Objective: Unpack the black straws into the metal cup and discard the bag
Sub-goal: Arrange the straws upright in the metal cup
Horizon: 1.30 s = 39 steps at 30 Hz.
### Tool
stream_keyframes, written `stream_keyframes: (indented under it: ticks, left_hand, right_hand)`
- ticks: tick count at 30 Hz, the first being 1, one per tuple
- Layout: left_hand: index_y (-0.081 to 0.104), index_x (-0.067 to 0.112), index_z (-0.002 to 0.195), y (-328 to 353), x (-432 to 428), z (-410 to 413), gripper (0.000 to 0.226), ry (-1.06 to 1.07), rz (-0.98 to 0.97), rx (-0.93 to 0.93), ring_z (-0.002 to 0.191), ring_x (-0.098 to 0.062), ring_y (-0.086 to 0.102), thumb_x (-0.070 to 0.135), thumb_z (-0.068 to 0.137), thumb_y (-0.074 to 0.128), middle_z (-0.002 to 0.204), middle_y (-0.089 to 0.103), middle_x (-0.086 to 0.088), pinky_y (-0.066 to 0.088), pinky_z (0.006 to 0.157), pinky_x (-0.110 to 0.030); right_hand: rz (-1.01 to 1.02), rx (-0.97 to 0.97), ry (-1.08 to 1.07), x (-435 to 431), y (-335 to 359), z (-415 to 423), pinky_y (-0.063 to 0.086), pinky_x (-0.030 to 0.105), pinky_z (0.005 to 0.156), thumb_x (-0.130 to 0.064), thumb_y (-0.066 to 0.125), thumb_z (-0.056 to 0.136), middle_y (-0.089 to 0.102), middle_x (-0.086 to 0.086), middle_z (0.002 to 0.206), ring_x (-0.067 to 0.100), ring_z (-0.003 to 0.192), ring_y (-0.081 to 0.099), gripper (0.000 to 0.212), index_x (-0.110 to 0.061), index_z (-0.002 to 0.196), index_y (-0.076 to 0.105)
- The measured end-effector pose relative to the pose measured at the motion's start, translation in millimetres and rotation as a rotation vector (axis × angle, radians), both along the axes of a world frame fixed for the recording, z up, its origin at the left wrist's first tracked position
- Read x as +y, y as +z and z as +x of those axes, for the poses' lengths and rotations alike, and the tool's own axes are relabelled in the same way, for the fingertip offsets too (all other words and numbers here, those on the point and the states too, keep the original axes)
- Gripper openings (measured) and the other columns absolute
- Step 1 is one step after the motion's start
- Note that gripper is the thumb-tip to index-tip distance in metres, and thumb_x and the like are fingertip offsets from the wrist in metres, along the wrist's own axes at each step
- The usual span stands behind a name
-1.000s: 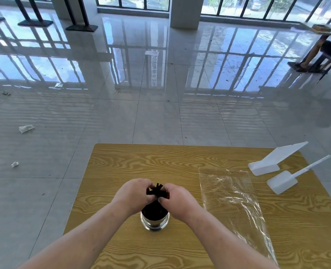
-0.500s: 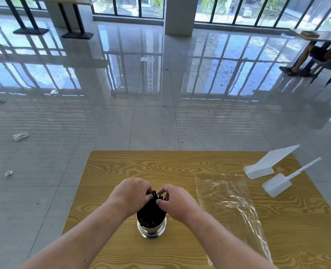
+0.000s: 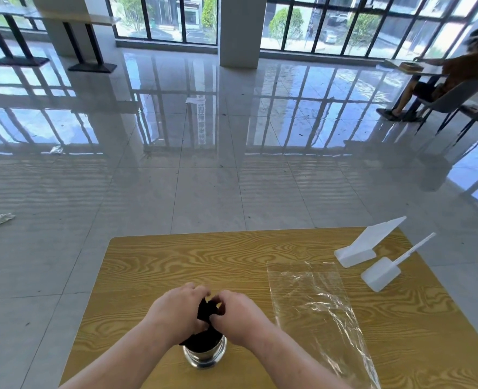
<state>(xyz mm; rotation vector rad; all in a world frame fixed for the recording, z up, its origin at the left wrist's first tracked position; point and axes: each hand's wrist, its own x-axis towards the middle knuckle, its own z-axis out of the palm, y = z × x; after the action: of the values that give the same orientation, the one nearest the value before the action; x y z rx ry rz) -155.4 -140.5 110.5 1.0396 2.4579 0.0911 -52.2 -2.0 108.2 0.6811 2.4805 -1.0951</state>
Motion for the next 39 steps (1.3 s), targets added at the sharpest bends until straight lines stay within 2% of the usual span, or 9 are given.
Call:
stream_keyframes:
  ticks: [2,3,6,10,20,28,33,35,39]
  left_hand:
    - [0.063,0.034,0.119,1,1,0,0.031,-0.038,-0.008,0.042,0.111,-0.013,0.064,0.039,0.09,0.071,0.117,0.062,0.012,0.053,0.096,-0.031]
    - [0.065,0.032,0.113,1,0,0,0.021,-0.047,0.0,0.055,0.108,-0.013,0.064,0.036,0.092,0.069,0.113,0.063,0.012,0.054,0.094,-0.031]
    - [0.067,0.03,0.105,0,-3,-1,0.011,-0.065,0.03,0.079,0.104,-0.012,0.065,0.033,0.096,0.064,0.107,0.063,0.013,0.054,0.092,-0.03]
    - [0.072,0.029,0.104,5,-5,-3,0.015,-0.072,0.053,0.11,0.101,-0.013,0.066,0.034,0.099,0.059,0.107,0.068,0.011,0.054,0.086,-0.028]
    - [0.076,0.029,0.105,29,-3,-9,0.016,-0.062,0.085,0.136,0.102,-0.014,0.067,0.034,0.096,0.064,0.109,0.073,0.008,0.055,0.089,-0.032]
    - [0.077,0.031,0.109,36,-6,-9,0.019,-0.082,0.09,0.164,0.105,-0.012,0.068,0.038,0.098,0.064,0.112,0.075,0.01,0.055,0.091,-0.03]
    - [0.08,0.032,0.108,54,-6,-16,0.019,-0.076,0.115,0.177,0.104,-0.01,0.069,0.04,0.096,0.067,0.109,0.077,0.013,0.055,0.091,-0.03]
    - [0.081,0.033,0.106,68,-6,-22,0.017,-0.069,0.127,0.181,0.101,-0.008,0.068,0.041,0.095,0.071,0.105,0.076,0.015,0.054,0.089,-0.028]
    - [0.08,0.036,0.094,100,-11,-36,0.008,-0.016,0.161,0.198,0.083,-0.001,0.059,0.041,0.09,0.076,0.078,0.061,0.025,0.042,0.07,-0.022]
  right_hand:
    - [-0.008,0.006,-0.003,0,0,0,0.063,0.041,0.086,-0.029,0.061,0.089,0.075,-0.003,0.108,0.018,0.097,0.072,0.031,-0.023,0.118,0.071]
    - [-0.011,0.009,-0.006,1,0,1,0.064,0.041,0.086,-0.029,0.061,0.089,0.075,-0.003,0.107,0.018,0.096,0.072,0.03,-0.023,0.117,0.071]
    - [-0.025,0.017,-0.014,2,1,2,0.064,0.042,0.086,-0.029,0.06,0.09,0.076,-0.004,0.106,0.018,0.097,0.072,0.029,-0.025,0.116,0.072]
    - [-0.03,0.032,-0.025,5,1,4,0.063,0.039,0.086,-0.031,0.06,0.089,0.077,-0.006,0.105,0.015,0.096,0.072,0.028,-0.027,0.115,0.072]
    - [-0.032,0.065,-0.049,7,1,6,0.062,0.034,0.078,-0.034,0.062,0.094,0.075,-0.009,0.099,0.011,0.089,0.071,0.021,-0.033,0.114,0.069]
    - [-0.057,0.107,-0.071,9,-1,10,0.063,0.037,0.077,-0.033,0.063,0.095,0.075,-0.007,0.093,0.012,0.084,0.072,0.017,-0.033,0.111,0.069]
    - [-0.035,0.17,-0.085,11,-2,13,0.056,0.031,0.068,-0.033,0.063,0.096,0.071,-0.008,0.085,0.005,0.07,0.059,0.017,-0.033,0.112,0.069]
    - [-0.026,0.2,-0.091,11,-2,14,0.053,0.028,0.063,-0.031,0.063,0.096,0.071,-0.004,0.083,0.005,0.065,0.058,0.017,-0.033,0.112,0.069]
    - [-0.029,0.268,-0.115,12,0,14,0.054,0.026,0.062,-0.027,0.061,0.098,0.073,-0.001,0.087,0.004,0.065,0.058,0.014,-0.034,0.108,0.068]
